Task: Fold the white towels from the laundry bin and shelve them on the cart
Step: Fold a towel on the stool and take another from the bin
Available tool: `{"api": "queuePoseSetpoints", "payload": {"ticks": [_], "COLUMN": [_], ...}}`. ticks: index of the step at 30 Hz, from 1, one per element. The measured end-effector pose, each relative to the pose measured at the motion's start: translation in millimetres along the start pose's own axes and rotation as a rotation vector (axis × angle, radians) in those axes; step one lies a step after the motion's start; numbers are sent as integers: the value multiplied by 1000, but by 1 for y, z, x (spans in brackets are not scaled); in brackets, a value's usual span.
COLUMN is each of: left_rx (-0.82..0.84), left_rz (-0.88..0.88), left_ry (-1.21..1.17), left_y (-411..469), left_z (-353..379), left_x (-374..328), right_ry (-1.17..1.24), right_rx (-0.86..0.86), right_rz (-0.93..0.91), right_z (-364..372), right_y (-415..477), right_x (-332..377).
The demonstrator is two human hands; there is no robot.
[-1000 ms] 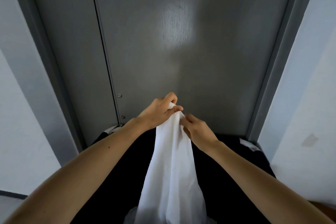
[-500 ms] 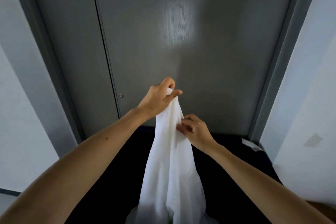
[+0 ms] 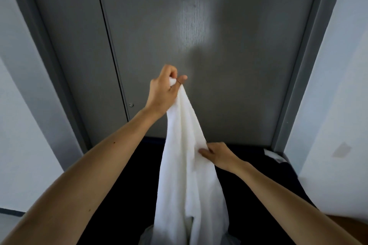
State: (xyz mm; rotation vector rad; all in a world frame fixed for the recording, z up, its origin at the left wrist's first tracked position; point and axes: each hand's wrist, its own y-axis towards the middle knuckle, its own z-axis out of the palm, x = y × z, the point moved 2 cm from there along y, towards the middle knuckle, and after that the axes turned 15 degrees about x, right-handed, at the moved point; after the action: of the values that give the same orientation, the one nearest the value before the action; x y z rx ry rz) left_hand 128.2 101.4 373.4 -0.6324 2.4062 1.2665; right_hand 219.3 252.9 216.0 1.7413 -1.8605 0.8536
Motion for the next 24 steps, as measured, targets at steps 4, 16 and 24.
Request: {"api": "queuePoseSetpoints", "payload": {"ticks": [4,16,24], "left_rx": [-125,216,848], "left_rz": [-126,-380,-371], "left_ry": [-44,19,67], "left_y": [-9,-50,-75], "left_z": [-10,10,70], "left_x": [24,57,34], "right_ry": [15,-195,-409], "right_rx": [-77,-202,-214], "right_rz": [41,61,-274], "right_z": [-7,-27,-29], "right_y": [-2,-2,6], "right_x": [-14,-24,38]}}
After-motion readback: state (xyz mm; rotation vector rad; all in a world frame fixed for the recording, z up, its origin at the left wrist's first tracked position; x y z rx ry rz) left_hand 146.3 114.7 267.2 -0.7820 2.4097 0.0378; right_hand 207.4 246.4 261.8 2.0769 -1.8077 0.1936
